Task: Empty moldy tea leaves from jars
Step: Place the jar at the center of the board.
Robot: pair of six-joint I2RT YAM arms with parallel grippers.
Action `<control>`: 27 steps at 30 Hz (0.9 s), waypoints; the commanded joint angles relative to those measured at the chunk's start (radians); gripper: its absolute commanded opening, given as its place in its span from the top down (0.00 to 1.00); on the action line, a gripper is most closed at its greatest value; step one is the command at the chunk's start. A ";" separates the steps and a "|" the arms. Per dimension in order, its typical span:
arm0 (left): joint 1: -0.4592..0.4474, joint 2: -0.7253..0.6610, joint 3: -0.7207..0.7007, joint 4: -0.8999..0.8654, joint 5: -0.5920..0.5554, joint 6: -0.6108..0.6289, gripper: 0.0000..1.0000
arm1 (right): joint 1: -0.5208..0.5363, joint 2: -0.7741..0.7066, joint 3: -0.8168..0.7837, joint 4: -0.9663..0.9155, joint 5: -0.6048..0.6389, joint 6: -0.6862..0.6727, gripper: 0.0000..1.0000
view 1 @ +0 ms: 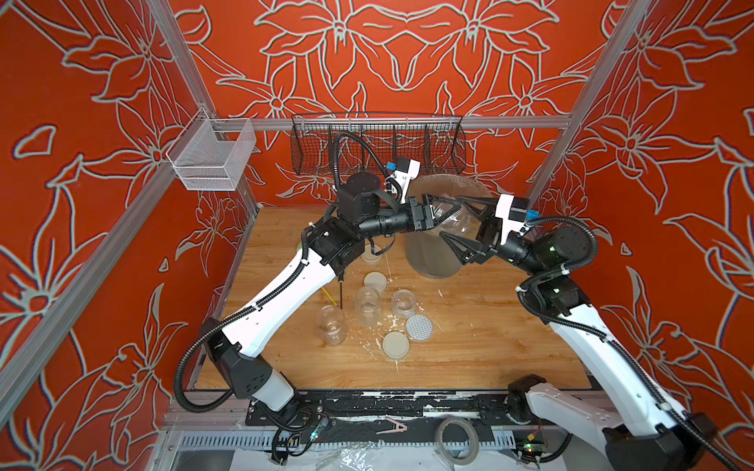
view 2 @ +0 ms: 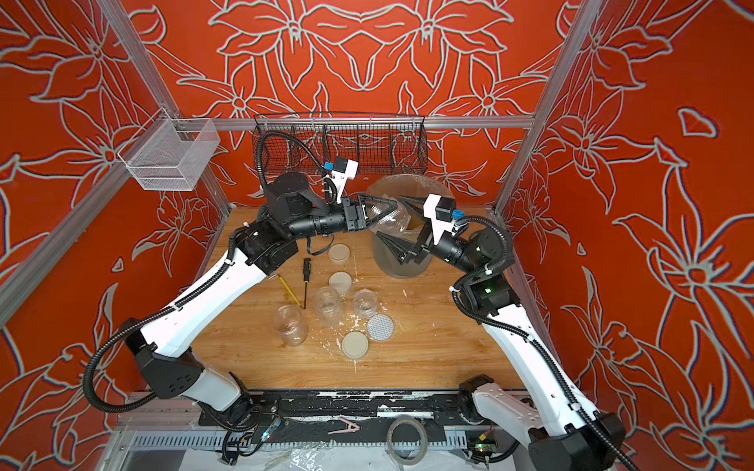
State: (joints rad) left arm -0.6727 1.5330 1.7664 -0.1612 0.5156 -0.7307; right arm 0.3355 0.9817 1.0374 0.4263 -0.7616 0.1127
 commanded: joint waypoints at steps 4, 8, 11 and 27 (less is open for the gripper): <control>-0.008 -0.124 -0.024 -0.072 -0.200 0.254 1.00 | 0.006 -0.146 -0.060 -0.025 0.144 0.022 0.03; -0.057 -0.172 -0.065 -0.162 -0.298 0.446 1.00 | 0.006 -0.241 -0.082 -0.207 0.332 0.100 0.02; -0.093 -0.227 -0.133 -0.211 -0.294 0.578 1.00 | 0.005 -0.289 -0.053 -0.444 0.497 0.171 0.03; -0.410 -0.317 -0.633 -0.062 -0.356 0.843 1.00 | 0.005 -0.296 0.012 -1.029 0.751 0.301 0.04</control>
State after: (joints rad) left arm -1.0393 1.1938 1.1824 -0.3256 0.2043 0.0513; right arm 0.3355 0.6865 1.0149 -0.5354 -0.0601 0.3885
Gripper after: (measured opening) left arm 0.794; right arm 0.958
